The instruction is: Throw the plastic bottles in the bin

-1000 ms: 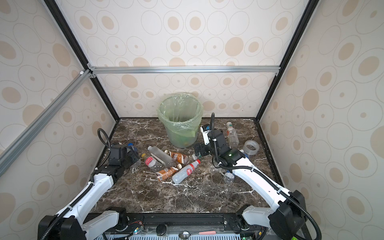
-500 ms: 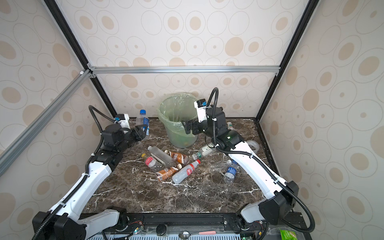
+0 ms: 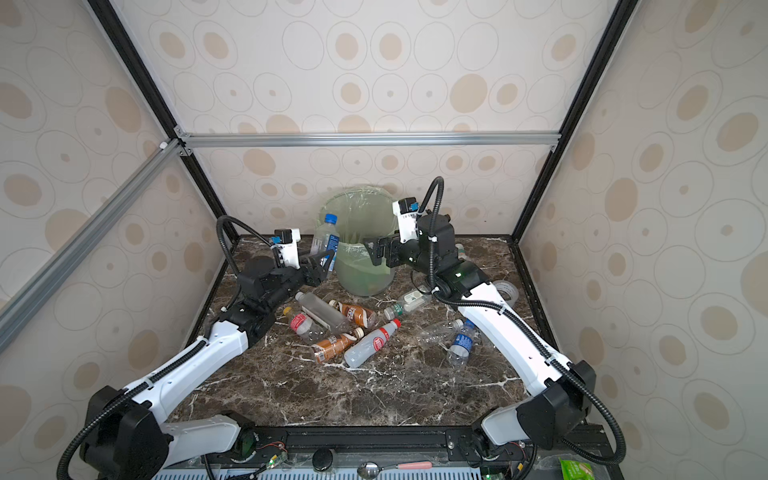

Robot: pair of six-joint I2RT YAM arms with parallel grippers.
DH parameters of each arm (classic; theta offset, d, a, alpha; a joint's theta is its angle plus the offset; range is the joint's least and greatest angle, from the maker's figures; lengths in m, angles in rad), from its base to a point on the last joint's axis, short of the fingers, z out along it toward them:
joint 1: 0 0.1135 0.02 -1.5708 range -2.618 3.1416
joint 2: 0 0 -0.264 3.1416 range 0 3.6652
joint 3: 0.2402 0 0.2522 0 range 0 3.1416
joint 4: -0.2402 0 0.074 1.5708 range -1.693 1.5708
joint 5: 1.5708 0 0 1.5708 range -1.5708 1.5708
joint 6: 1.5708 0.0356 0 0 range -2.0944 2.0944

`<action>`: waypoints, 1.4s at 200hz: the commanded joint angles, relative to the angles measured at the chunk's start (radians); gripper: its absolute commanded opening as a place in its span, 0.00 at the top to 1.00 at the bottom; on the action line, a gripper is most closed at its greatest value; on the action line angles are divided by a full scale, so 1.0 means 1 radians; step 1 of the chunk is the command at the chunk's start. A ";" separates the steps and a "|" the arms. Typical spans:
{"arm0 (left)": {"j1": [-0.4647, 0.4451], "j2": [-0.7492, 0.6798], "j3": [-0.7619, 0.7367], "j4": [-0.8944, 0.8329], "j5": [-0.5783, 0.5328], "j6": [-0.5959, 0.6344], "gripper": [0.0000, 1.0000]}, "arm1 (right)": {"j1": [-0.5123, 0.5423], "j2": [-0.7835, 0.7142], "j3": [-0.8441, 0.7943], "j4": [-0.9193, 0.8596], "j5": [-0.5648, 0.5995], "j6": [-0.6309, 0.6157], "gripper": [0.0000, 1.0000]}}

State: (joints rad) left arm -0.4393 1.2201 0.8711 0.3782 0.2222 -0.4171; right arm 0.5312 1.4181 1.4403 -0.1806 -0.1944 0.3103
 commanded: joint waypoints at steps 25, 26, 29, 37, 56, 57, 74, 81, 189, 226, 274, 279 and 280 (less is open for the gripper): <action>-0.104 -0.013 0.001 0.107 0.014 0.071 0.45 | -0.017 0.050 0.000 0.086 -0.130 0.160 0.00; -0.105 -0.012 0.001 0.106 0.015 0.071 0.45 | -0.017 0.051 0.001 0.087 -0.133 0.162 0.00; -0.109 -0.010 0.002 0.105 0.016 0.070 0.45 | -0.017 0.055 0.001 0.091 -0.142 0.172 0.00; -0.117 -0.007 0.002 0.108 0.013 0.070 0.45 | -0.017 0.065 0.005 0.106 -0.171 0.198 0.00; -0.133 -0.008 -0.005 0.111 0.005 0.074 0.45 | -0.017 0.091 0.014 0.126 -0.214 0.243 0.00; -0.133 -0.008 -0.006 0.111 0.006 0.073 0.45 | -0.017 0.093 0.015 0.127 -0.216 0.244 0.00; -0.155 0.002 -0.002 0.110 0.013 0.083 0.45 | -0.016 0.109 0.017 0.136 -0.227 0.263 0.00; -0.163 0.008 0.003 0.105 0.012 0.089 0.45 | -0.017 0.116 0.020 0.137 -0.235 0.267 0.00; -0.208 0.049 0.009 0.106 0.038 0.081 0.43 | -0.016 0.126 0.009 0.204 -0.285 0.294 0.09; -0.216 0.050 0.022 0.082 0.006 0.100 0.43 | -0.010 0.157 0.028 0.184 -0.298 0.300 0.12; -0.215 0.031 0.039 0.047 -0.061 0.144 0.42 | 0.022 0.193 0.069 0.122 -0.284 0.256 0.19; -0.216 0.027 0.039 0.044 -0.071 0.146 0.42 | 0.024 0.195 0.069 0.125 -0.288 0.258 0.20; -0.216 0.027 0.039 0.044 -0.074 0.146 0.42 | 0.024 0.195 0.069 0.126 -0.288 0.260 0.21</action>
State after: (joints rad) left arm -0.6472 1.2770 0.8577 0.4274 0.1932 -0.3202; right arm 0.5392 1.6024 1.4689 -0.0444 -0.4744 0.5846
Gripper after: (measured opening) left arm 0.581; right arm 0.816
